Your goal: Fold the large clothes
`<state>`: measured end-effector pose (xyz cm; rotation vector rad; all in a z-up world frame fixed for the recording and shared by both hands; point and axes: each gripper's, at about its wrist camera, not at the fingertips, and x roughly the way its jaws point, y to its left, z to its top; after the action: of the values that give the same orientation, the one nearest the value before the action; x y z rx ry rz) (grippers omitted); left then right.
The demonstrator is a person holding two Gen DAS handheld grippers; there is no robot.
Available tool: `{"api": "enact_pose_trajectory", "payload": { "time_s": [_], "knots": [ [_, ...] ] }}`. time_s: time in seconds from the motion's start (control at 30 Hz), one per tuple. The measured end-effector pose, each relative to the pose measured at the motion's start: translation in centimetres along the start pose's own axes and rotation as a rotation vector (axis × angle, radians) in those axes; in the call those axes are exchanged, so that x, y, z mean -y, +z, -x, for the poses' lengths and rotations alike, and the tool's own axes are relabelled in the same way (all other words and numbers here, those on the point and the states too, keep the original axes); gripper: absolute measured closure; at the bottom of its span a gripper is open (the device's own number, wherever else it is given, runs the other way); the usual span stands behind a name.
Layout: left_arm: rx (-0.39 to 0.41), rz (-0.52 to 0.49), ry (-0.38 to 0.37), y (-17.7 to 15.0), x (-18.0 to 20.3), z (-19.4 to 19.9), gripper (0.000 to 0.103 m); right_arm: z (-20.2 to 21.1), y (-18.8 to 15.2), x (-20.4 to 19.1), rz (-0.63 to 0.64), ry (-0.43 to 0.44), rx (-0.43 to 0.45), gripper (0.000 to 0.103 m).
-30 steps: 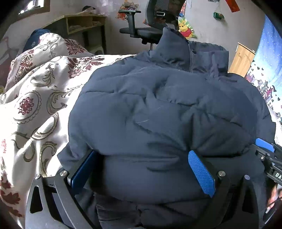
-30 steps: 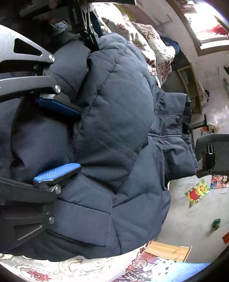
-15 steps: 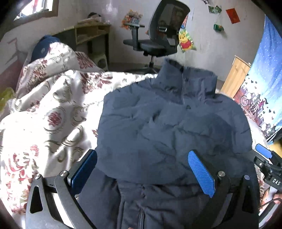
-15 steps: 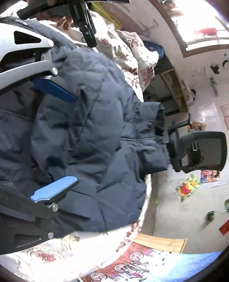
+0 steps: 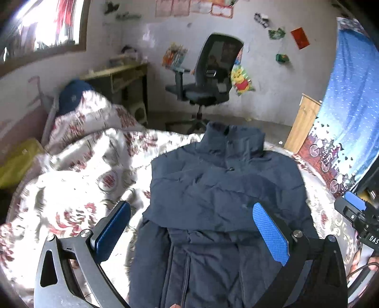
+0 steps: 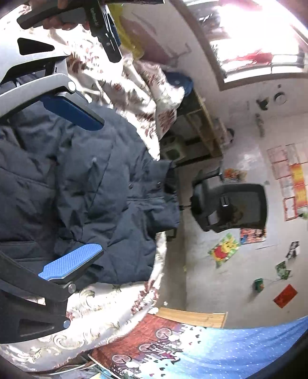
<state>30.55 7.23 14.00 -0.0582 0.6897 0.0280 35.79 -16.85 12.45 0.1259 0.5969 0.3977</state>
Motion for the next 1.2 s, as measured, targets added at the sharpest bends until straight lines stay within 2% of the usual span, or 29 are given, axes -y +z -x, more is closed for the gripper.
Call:
{"api": "enact_pose_trajectory", "payload": {
  "time_s": [0.23, 0.43, 0.57, 0.77, 0.83, 0.97, 1.1, 1.2],
  "knots": [
    [0.052, -0.029, -0.023, 0.8, 3.1, 8.2, 0.002, 8.2, 0.5, -1.8, 0.073, 0.036, 0.033, 0.005],
    [0.08, 0.035, -0.067, 3.2, 3.8, 14.1, 0.002, 14.7, 1.8, -1.7, 0.109, 0.035, 0.062, 0.005],
    [0.098, 0.05, -0.061, 4.6, 4.3, 17.5, 0.002, 17.7, 3.0, -1.2, 0.091, 0.044, 0.056, 0.004],
    [0.138, -0.007, 0.004, 6.2, 5.3, 20.4, 0.002, 18.9, 5.2, -1.1, 0.112, 0.028, 0.035, 0.003],
    [0.139, -0.014, 0.024, 6.9, 5.3, 20.1, 0.002, 18.4, 5.9, -1.2, 0.12, 0.017, 0.031, 0.003],
    [0.17, -0.022, 0.061, 8.9, 4.5, 16.4, 0.002, 15.1, 6.9, -0.9, 0.089, -0.012, 0.018, 0.002],
    [0.214, -0.04, 0.087, 10.7, 3.3, 8.9, 0.002, 8.7, 9.1, 0.7, 0.022, -0.046, 0.034, 0.002],
    [0.246, -0.037, 0.067, 11.2, 2.0, 2.8, 0.002, 2.8, 11.2, 1.9, -0.006, -0.037, 0.076, 0.002]
  ]
}}
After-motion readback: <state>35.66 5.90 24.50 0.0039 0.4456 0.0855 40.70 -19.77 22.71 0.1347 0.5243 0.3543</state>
